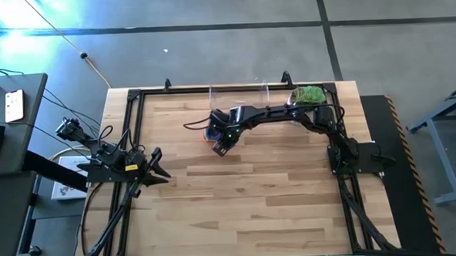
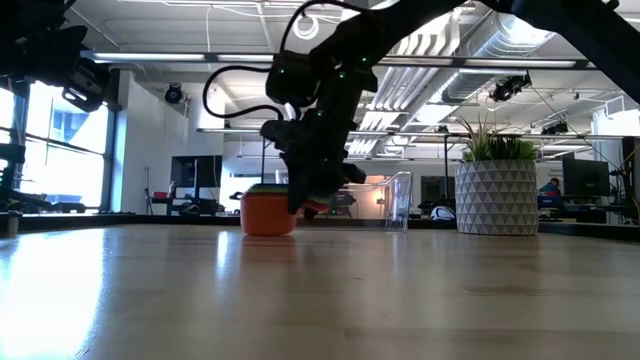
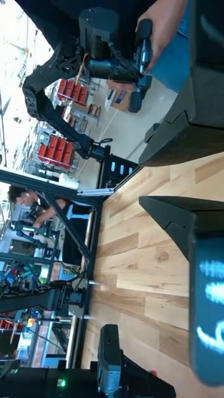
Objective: Nest measuring cups in basket
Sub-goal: Put the stacked measuring cups into the transparent bin
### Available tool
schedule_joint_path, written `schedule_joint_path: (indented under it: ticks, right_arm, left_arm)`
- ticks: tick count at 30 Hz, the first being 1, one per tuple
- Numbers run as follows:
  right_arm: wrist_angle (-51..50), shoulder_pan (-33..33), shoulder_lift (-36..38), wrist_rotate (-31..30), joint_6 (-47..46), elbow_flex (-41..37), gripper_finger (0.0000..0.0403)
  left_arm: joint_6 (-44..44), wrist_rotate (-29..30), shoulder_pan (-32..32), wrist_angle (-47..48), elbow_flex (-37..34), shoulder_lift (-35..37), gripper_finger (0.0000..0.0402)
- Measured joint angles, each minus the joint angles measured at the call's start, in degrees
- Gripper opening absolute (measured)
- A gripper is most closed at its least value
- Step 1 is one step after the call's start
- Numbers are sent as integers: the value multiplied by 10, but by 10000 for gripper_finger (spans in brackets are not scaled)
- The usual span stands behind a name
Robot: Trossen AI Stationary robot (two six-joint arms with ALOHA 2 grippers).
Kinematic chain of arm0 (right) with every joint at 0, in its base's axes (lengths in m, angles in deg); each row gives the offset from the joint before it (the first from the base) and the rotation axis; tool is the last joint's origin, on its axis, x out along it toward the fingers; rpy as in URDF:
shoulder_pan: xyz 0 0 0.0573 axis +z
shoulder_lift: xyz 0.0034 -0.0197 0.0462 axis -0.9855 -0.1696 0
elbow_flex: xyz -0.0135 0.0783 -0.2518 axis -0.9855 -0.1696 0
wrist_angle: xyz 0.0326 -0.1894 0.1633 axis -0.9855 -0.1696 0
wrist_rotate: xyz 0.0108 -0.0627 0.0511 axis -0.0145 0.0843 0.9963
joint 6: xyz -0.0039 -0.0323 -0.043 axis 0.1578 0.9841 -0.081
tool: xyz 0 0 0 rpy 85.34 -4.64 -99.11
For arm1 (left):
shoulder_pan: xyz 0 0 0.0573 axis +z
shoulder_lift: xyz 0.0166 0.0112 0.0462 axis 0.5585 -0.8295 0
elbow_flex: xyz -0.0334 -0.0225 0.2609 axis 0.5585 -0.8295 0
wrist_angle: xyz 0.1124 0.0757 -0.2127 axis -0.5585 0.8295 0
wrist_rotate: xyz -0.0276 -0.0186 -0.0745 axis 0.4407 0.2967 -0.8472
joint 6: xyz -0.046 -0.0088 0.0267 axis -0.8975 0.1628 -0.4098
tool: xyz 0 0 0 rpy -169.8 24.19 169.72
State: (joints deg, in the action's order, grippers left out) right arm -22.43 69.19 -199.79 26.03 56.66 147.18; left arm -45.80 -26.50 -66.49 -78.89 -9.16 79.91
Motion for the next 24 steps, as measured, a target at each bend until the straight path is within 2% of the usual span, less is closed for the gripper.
schedule_joint_path:
  ticks: [24]
  right_arm:
    - [-33,-11,1,22,69,32,116]
  left_arm:
    - [0,0,0,0,0,0,76]
